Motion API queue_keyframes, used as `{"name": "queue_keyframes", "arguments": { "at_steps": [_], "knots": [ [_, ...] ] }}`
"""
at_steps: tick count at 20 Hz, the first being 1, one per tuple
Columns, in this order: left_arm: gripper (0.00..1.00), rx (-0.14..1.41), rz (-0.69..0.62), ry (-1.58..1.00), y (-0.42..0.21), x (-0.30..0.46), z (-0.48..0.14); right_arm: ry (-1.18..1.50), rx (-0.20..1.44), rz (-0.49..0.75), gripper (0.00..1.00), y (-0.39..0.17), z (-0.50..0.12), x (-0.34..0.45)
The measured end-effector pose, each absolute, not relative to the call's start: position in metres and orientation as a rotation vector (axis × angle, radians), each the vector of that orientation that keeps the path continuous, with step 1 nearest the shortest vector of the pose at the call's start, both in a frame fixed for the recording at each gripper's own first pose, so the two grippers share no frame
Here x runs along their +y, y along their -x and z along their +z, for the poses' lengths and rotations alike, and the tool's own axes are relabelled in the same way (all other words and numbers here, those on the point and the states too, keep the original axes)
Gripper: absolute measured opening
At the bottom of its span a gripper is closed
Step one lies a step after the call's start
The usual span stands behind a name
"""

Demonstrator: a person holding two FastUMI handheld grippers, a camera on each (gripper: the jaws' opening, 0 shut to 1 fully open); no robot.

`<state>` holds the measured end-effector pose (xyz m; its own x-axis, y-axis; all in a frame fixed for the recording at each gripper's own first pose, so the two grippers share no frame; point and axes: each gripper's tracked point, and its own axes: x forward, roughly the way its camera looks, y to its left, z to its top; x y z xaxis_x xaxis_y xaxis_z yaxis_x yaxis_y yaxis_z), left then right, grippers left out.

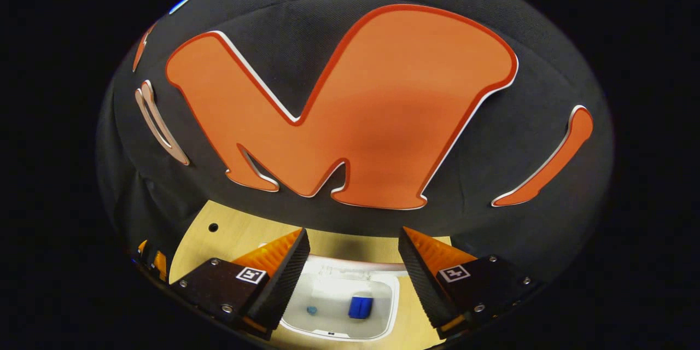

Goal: Press the lid of the desktop garbage bin to open it, pick up the crumpled paper on the desktop and throw it into the bin, then pick up the pop can on the desktop and drop it into the bin, and finally close the garbage bin lid.

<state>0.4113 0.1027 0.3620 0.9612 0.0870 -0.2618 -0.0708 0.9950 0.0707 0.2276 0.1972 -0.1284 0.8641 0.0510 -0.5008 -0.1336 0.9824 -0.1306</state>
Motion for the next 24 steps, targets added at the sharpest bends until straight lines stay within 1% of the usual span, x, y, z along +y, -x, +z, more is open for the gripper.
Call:
{"name": "queue_keyframes", "arguments": {
  "at_steps": [4, 8, 17, 24],
  "knots": [
    [0.98, 0.266, 0.09, -0.05, -0.413, 0.102, 0.363, 0.16, 0.538, 0.114, 0.99, -0.21, -0.134, 0.196],
    [0.98, 0.259, 0.076, -0.04, -0.412, 0.101, 0.363, 0.208, 0.578, 0.152, 0.99, -0.186, -0.155, 0.198],
    [0.99, 0.262, 0.054, -0.063, -0.411, 0.099, 0.363, 0.19, 0.72, 0.175, 0.99, -0.144, -0.239, 0.191],
    [0.98, 0.243, 0.048, -0.07, -0.41, 0.098, 0.365, 0.176, 0.745, 0.174, 0.99, -0.125, -0.286, 0.188]
  ]
}}
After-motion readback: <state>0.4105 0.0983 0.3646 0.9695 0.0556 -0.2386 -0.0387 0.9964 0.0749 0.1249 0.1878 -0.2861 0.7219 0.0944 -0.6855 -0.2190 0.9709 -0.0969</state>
